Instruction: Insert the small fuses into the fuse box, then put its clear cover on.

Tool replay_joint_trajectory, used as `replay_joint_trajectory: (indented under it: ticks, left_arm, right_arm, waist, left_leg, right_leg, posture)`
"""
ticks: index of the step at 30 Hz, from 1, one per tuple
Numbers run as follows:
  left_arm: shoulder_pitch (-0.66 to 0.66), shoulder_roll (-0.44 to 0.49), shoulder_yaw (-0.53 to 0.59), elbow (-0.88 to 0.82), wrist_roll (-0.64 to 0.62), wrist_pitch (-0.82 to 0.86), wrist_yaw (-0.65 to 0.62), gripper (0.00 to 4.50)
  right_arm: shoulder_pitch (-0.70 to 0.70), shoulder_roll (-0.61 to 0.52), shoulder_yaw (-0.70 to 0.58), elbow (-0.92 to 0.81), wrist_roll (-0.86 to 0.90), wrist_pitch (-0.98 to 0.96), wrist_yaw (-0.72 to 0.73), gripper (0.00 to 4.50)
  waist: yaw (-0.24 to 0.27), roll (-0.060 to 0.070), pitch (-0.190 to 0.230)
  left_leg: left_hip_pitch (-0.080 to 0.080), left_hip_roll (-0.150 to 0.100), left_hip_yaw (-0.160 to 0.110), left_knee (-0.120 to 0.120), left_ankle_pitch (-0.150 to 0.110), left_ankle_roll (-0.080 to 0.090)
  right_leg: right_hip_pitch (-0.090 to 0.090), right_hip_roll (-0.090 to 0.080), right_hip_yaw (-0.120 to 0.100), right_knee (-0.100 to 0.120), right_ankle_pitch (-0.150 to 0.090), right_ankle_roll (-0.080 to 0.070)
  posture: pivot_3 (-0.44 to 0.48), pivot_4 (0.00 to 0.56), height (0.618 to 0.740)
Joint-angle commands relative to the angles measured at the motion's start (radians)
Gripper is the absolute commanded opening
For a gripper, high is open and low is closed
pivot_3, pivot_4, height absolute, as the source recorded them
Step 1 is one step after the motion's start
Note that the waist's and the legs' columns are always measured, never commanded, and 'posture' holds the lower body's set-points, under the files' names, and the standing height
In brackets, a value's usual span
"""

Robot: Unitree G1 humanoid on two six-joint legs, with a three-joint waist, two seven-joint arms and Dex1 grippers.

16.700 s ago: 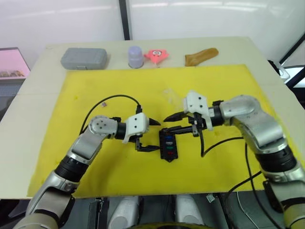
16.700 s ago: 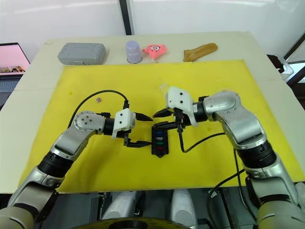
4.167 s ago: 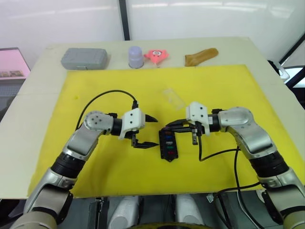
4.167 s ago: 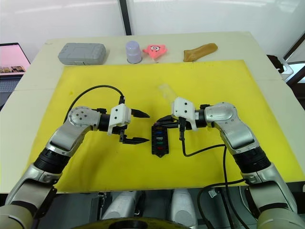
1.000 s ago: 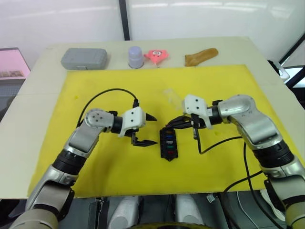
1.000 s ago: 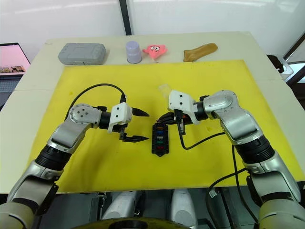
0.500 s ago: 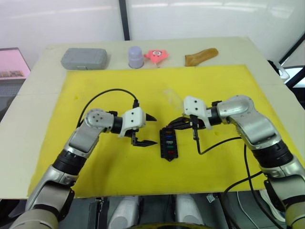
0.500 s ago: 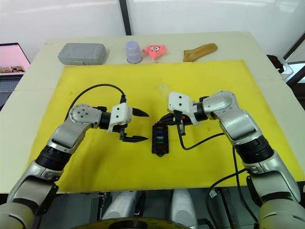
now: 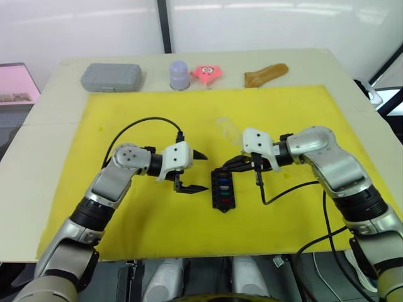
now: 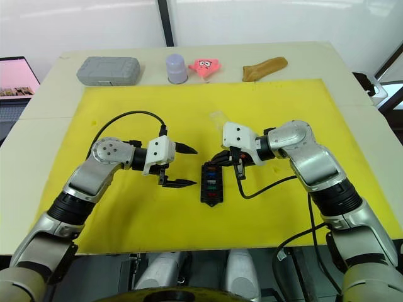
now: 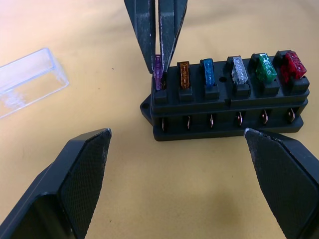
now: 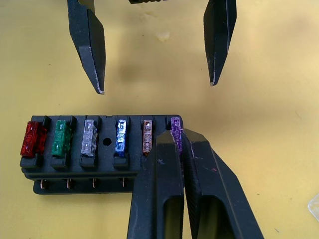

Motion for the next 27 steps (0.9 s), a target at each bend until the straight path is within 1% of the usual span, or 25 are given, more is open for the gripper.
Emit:
replay_joint_trajectory:
  ticks: [1, 8, 15, 27]
  left_arm:
    - [-0.010, -0.005, 0.000, -0.022, -0.001, -0.007, 0.005, 4.49]
    - [-0.009, -0.004, 0.004, -0.025, 0.000, -0.002, 0.006, 4.49]
    - [-0.004, -0.003, 0.002, -0.030, 0.001, -0.005, 0.006, 4.49]
    - [-0.005, 0.000, 0.003, -0.025, 0.005, -0.012, 0.004, 4.49]
  right_arm:
    - [-0.009, -0.006, -0.009, -0.017, -0.006, -0.016, 0.001, 0.00]
    - [0.001, -0.008, 0.003, -0.022, -0.021, -0.024, 0.002, 0.00]
    - [-0.025, -0.001, -0.010, -0.045, 0.006, 0.029, 0.012, 0.00]
    - [-0.036, -0.001, -0.016, -0.040, 0.003, 0.036, 0.004, 0.00]
  waist:
    - [0.000, 0.000, 0.000]
    - [0.000, 0.000, 0.000]
    - [0.000, 0.000, 0.000]
    - [0.000, 0.000, 0.000]
  left_leg:
    - [0.000, 0.000, 0.000, 0.000, 0.000, 0.000]
    - [0.000, 0.000, 0.000, 0.000, 0.000, 0.000]
    - [0.000, 0.000, 0.000, 0.000, 0.000, 0.000]
    - [0.000, 0.000, 0.000, 0.000, 0.000, 0.000]
  right_leg:
    - [0.000, 0.000, 0.000, 0.000, 0.000, 0.000]
    - [0.000, 0.000, 0.000, 0.000, 0.000, 0.000]
    - [0.000, 0.000, 0.000, 0.000, 0.000, 0.000]
    - [0.000, 0.000, 0.000, 0.000, 0.000, 0.000]
  posture:
    - [0.000, 0.150, 0.740]
    - [0.000, 0.150, 0.740]
    - [0.000, 0.150, 0.740]
    - [0.000, 0.150, 0.740]
